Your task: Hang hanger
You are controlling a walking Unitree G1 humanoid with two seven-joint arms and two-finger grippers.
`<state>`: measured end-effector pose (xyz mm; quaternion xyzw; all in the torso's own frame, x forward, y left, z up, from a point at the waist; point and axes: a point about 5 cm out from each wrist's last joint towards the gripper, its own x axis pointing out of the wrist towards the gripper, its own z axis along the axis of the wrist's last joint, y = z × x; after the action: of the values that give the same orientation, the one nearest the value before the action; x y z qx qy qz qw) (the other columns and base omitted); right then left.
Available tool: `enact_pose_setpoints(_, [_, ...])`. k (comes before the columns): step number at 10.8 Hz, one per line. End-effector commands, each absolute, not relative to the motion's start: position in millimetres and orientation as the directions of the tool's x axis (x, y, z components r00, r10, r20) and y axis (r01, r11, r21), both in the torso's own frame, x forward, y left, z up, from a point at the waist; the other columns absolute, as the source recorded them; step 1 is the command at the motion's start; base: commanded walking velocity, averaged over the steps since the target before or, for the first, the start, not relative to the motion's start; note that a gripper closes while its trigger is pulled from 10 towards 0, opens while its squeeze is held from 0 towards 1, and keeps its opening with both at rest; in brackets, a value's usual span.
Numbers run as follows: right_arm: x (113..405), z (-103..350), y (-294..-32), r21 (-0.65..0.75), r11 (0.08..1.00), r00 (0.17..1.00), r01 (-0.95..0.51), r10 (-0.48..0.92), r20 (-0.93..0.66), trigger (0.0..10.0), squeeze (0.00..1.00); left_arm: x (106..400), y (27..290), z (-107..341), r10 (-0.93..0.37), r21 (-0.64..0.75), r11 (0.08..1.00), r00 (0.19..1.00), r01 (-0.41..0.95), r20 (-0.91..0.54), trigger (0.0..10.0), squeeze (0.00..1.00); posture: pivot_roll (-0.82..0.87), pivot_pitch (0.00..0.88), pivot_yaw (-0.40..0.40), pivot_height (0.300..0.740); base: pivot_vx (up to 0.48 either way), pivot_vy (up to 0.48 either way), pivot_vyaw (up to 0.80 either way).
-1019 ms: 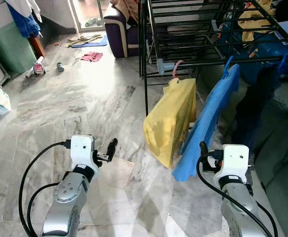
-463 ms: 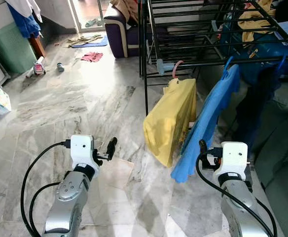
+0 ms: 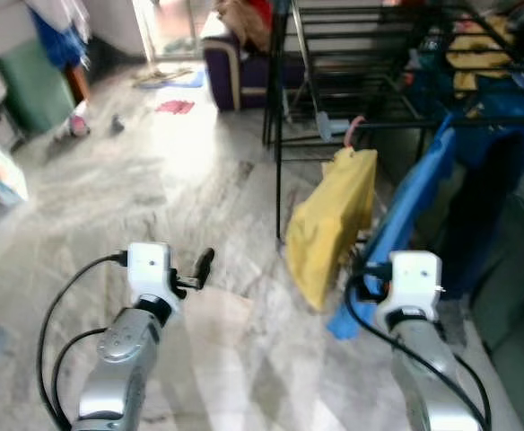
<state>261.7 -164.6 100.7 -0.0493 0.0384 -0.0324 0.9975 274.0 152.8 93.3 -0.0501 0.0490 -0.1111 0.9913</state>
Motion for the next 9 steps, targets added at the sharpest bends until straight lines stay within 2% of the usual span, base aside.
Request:
enact_pose_setpoints(1, [261.7,99.7,-172.5,-0.113,0.99,0.992,0.088,-0.096,-0.076,10.0,0.0,273.9,148.1,91.6,-0.24,-0.109,0.967,0.966,0.23,-0.092,10.0,0.0,-0.08,0.033,0.038,0.74,0.0,0.42,0.0])
enact_pose_setpoints(2, [262.2,99.9,-173.1,-0.114,0.989,0.992,0.092,-0.101,-0.074,10.0,0.0,273.9,147.8,92.7,-0.241,-0.098,0.968,0.967,0.233,-0.084,10.0,0.0,-0.08,0.034,0.04,0.74,0.0,0.277,0.0])
enact_pose_setpoints(9, [260.2,96.6,-170.9,-0.113,0.989,0.991,0.095,-0.104,-0.078,10.0,0.0,272.3,147.0,93.1,-0.255,-0.092,0.964,0.963,0.248,-0.082,10.0,0.0,-0.08,0.038,0.046,0.74,0.0,0.0,0.0])
